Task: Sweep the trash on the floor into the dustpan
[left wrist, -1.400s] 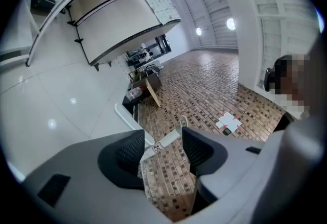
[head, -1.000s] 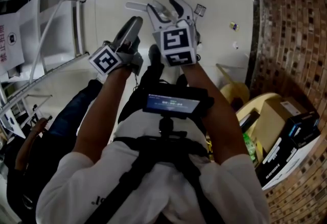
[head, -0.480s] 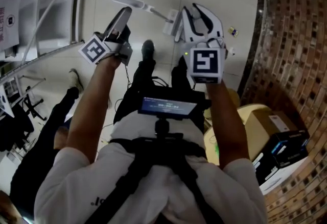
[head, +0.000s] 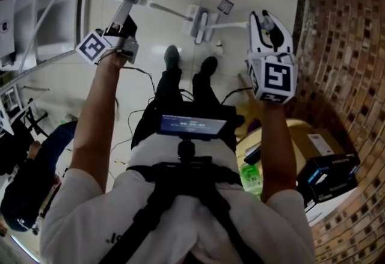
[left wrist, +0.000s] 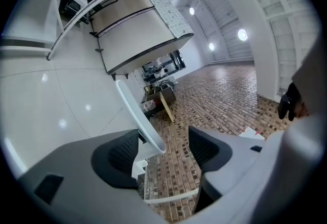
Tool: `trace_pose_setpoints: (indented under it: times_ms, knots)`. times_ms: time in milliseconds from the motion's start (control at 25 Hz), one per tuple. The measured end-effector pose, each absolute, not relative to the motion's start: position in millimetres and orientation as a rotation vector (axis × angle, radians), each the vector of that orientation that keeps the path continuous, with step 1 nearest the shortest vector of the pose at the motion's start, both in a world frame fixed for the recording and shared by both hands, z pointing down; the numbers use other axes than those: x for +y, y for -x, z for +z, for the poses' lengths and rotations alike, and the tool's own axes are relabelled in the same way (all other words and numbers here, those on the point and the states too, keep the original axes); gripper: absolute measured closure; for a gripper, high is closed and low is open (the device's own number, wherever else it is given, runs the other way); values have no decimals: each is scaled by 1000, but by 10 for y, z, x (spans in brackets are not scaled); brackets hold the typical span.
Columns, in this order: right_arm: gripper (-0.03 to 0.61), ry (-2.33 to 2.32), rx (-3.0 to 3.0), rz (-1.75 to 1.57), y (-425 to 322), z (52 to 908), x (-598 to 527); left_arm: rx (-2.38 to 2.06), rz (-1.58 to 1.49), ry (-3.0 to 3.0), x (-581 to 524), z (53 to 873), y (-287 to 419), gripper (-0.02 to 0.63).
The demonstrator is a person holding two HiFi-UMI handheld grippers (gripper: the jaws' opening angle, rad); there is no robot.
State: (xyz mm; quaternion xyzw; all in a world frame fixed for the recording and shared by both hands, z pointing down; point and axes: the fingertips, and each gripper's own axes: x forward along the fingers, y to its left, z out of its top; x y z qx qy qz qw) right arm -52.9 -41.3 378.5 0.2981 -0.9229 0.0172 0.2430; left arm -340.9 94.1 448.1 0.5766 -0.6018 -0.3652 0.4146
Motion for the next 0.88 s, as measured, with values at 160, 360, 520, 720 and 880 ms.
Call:
trace_pose_setpoints:
  times_ms: [160,360,520,720,880]
  knots:
    - [469,-878,-2485,68,515,3820,-540,-1464,-905,-1441,791,4555,3513,317]
    - [468,-895,-2432,110,483,3950,-547,-1375,-852,-1455,700,4680,3494,318]
    - [468,-866,-2354,166,524,4310,-545,-1352,-859,-1459,627,4759,3586,318]
    - [522,-844,-2229,266,536,4763,-538,-1314,-914,-1449,500,4838,3705,318]
    - [537,-791,-2241,273,530,4728,-562,-1225,-1049,-1424,385,4825,3746,333]
